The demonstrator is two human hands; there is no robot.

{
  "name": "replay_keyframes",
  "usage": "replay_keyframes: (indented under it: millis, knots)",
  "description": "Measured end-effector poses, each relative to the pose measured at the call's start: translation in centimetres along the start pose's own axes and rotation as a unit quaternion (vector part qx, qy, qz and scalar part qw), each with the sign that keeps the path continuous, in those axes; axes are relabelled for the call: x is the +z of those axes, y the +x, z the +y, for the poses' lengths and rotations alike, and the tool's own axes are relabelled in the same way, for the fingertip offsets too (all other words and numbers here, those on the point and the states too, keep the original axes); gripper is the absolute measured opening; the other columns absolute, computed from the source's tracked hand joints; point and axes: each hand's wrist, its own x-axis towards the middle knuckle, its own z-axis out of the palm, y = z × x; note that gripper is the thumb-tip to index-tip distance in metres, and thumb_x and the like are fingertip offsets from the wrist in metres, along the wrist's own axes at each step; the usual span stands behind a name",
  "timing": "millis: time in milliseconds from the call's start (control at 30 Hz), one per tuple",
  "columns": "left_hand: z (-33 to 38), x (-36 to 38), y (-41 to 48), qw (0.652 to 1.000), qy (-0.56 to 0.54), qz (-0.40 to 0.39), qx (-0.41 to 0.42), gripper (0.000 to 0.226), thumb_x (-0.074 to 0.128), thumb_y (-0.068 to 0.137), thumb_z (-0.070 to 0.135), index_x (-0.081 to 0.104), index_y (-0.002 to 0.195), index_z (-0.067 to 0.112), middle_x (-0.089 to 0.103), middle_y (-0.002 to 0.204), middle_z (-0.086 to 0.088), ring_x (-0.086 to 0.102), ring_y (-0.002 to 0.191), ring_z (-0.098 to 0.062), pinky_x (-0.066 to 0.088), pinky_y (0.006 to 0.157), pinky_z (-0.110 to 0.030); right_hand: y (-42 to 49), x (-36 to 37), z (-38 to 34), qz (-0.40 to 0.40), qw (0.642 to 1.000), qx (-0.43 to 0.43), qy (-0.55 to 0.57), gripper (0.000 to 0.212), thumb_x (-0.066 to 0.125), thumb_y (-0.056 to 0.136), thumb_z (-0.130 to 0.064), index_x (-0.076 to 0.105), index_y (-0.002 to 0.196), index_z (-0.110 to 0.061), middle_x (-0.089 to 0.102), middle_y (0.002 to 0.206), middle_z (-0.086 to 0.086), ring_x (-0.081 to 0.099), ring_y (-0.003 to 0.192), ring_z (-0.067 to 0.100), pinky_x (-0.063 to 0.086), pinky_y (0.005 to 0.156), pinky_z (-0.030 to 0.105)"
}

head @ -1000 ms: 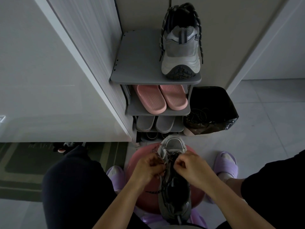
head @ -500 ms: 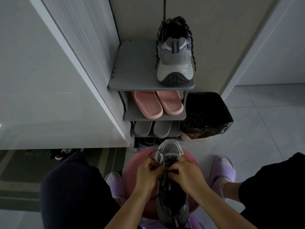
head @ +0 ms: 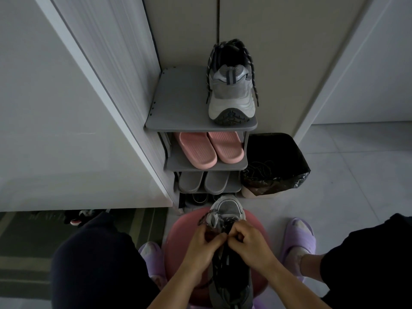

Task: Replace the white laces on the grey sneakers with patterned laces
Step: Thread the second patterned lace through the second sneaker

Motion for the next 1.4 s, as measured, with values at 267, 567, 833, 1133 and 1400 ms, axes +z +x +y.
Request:
replay_keyframes:
  millis: [267, 567, 833, 1133, 1400]
  knots:
    - [-0.5, 0.0, 0.6, 0.995, 0.062, 0.081, 0.005, 0.018, 0.070, 0.076, 0.017, 0.060, 0.084, 0.005, 0.065, 0.075, -0.002, 0.060, 0.067, -0.012, 0.043, 0.054, -0.014, 0.1, -2.0, 0.4, 0.109, 0.940, 0.097, 0.310, 0.029, 0.049, 0.081, 0.016, 0.045, 0.060, -0.005, 0.044, 0.051, 0.001, 0.043, 0.050, 0.009, 0.047, 0.059, 0.023]
    - [-0.3, -0.1, 0.5, 0.995, 0.057, 0.078, 0.009, 0.016, 0.069, 0.077, 0.012, 0.053, 0.078, 0.011, 0.055, 0.071, -0.001, 0.050, 0.062, -0.010, 0.041, 0.052, -0.013, 0.9, -7.1, 4.1, 0.268, 0.822, 0.213, 0.455, 0.019, 0.049, 0.088, 0.001, 0.052, 0.070, -0.005, 0.040, 0.064, 0.007, 0.042, 0.055, 0.014, 0.054, 0.058, 0.024]
    - [0.6, 0.2, 0.3, 0.995, 0.098, 0.018, 0.031, 0.023, 0.069, 0.076, 0.015, 0.053, 0.092, 0.012, 0.064, 0.083, 0.001, 0.061, 0.076, -0.011, 0.047, 0.066, -0.019, 0.4, -0.9, 2.0, 0.024, 0.900, 0.226, 0.373, 0.022, 0.058, 0.090, -0.018, 0.066, 0.075, -0.002, 0.068, 0.065, 0.008, 0.063, 0.061, 0.018, 0.049, 0.062, 0.028]
    - [0.8, 0.6, -0.1, 0.993, 0.101, 0.025, 0.056, 0.023, 0.067, 0.076, 0.012, 0.055, 0.092, 0.024, 0.067, 0.088, 0.004, 0.062, 0.083, -0.007, 0.047, 0.071, -0.020, 0.9, -1.0, 0.1, 0.081, 0.942, 0.171, 0.276, 0.024, 0.061, 0.086, -0.013, 0.062, 0.063, -0.013, 0.062, 0.059, -0.001, 0.057, 0.052, 0.006, 0.042, 0.049, 0.011]
    - [0.2, 0.4, 0.1, 0.993, 0.101, 0.022, 0.055, 0.024, 0.068, 0.078, 0.015, 0.059, 0.100, 0.017, 0.070, 0.092, 0.001, 0.066, 0.086, -0.012, 0.051, 0.076, -0.027, 1.6, -0.2, 0.6, 0.097, 0.970, 0.145, 0.172, 0.019, 0.057, 0.082, -0.012, 0.053, 0.064, -0.013, 0.051, 0.059, -0.001, 0.048, 0.060, 0.012, 0.038, 0.058, 0.023]
